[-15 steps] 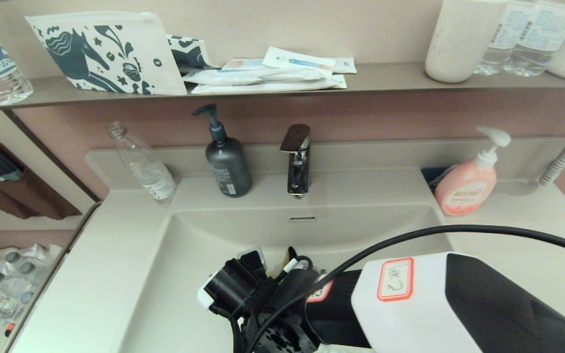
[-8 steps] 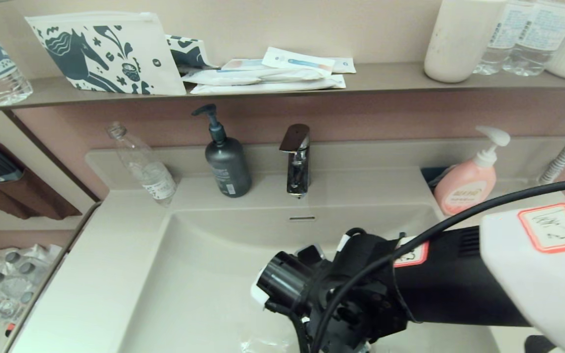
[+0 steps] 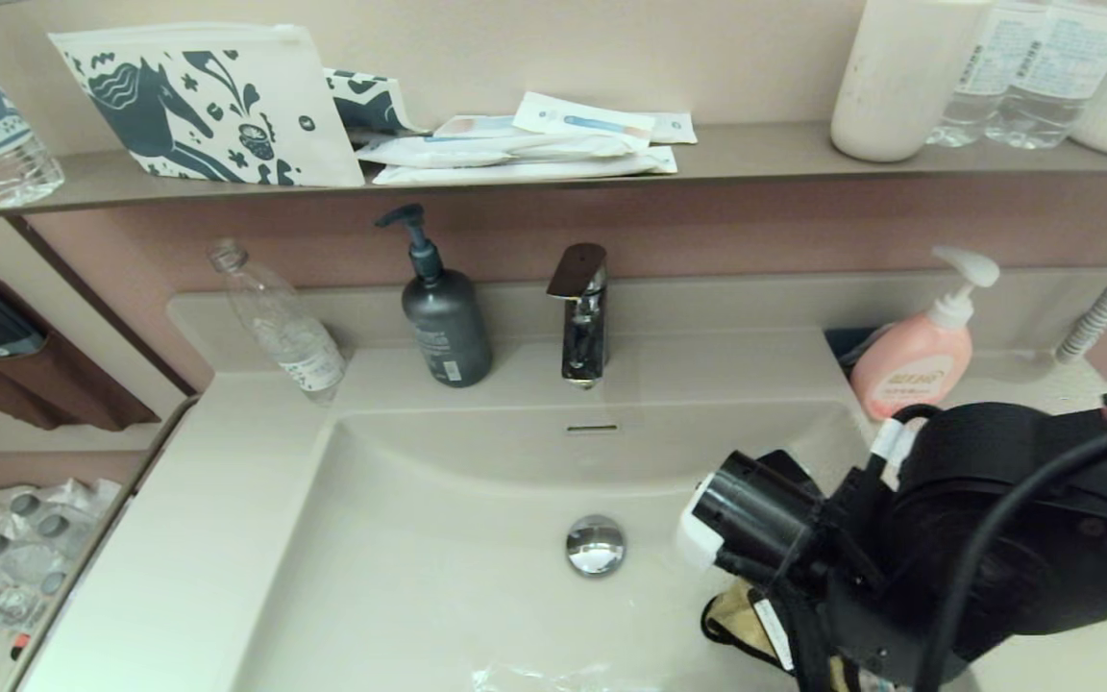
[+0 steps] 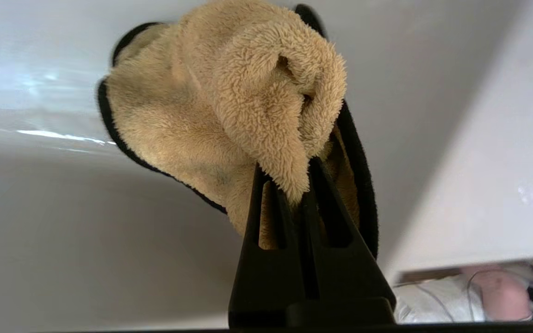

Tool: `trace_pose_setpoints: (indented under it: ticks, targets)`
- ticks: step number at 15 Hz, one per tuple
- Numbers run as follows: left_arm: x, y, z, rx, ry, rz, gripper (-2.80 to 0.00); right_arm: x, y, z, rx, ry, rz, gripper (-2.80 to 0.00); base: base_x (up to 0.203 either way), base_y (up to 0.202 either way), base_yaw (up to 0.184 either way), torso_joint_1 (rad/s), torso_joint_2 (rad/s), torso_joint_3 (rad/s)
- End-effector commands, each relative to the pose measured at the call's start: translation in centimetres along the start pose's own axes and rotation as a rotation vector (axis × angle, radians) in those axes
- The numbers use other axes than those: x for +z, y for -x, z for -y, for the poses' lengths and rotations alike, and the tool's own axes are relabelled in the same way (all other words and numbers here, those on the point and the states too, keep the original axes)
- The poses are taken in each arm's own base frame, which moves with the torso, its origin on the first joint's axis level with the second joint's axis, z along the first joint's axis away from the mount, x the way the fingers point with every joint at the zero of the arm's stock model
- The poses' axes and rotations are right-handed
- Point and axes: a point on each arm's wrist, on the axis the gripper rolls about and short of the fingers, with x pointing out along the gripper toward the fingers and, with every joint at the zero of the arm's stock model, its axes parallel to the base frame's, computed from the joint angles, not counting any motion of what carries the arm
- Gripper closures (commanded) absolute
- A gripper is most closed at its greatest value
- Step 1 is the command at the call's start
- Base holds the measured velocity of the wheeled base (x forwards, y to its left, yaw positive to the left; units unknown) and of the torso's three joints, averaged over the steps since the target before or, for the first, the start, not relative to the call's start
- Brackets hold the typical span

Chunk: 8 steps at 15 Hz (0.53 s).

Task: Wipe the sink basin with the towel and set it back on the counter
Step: Wipe the sink

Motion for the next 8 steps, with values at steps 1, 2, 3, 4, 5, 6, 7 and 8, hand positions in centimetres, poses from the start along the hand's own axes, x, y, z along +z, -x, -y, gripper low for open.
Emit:
trace_pose_setpoints:
  ticks: [1,2,3,4,5,6,7,8]
  targets:
    - [0.0,0.0,0.0,0.000,0.000,0.000,0.00,-0.3,1.8,3.9,0.002,-0.098,0.041,0.00,0.000,0.000,0.000,0.000,0.00,0.000]
    - [0.0,0.0,0.0,0.000,0.000,0.000,0.00,-0.3,1.9,5.6,-0.013,-0.150,0.043,0.00,0.000,0.000,0.000,0.000,0.00,0.000]
    - [0.0,0.0,0.0,0.000,0.000,0.000,0.00,-0.3,2.0,7.1,-0.028,-0.196,0.045,0.00,0.000,0.000,0.000,0.000,0.00,0.000]
    - [0.0,0.0,0.0,0.000,0.000,0.000,0.00,-0.3,2.2,8.5,-0.042,-0.243,0.051,0.00,0.000,0.000,0.000,0.000,0.00,0.000]
    - [0.0,0.0,0.0,0.000,0.000,0.000,0.00,-0.3,2.3,9.7,-0.055,-0.285,0.057,0.00,0.000,0.000,0.000,0.000,0.00,0.000]
    - [0.0,0.0,0.0,0.000,0.000,0.000,0.00,-0.3,2.4,10.8,-0.068,-0.324,0.061,0.00,0.000,0.000,0.000,0.000,0.00,0.000]
    - [0.0,0.0,0.0,0.000,0.000,0.000,0.00,-0.3,2.5,11.7,-0.079,-0.358,0.064,0.00,0.000,0.000,0.000,0.000,0.00,0.000]
    - [0.0,0.0,0.0,0.000,0.000,0.000,0.00,-0.3,2.5,12.6,-0.094,-0.393,0.065,0.00,0.000,0.000,0.000,0.000,0.00,0.000]
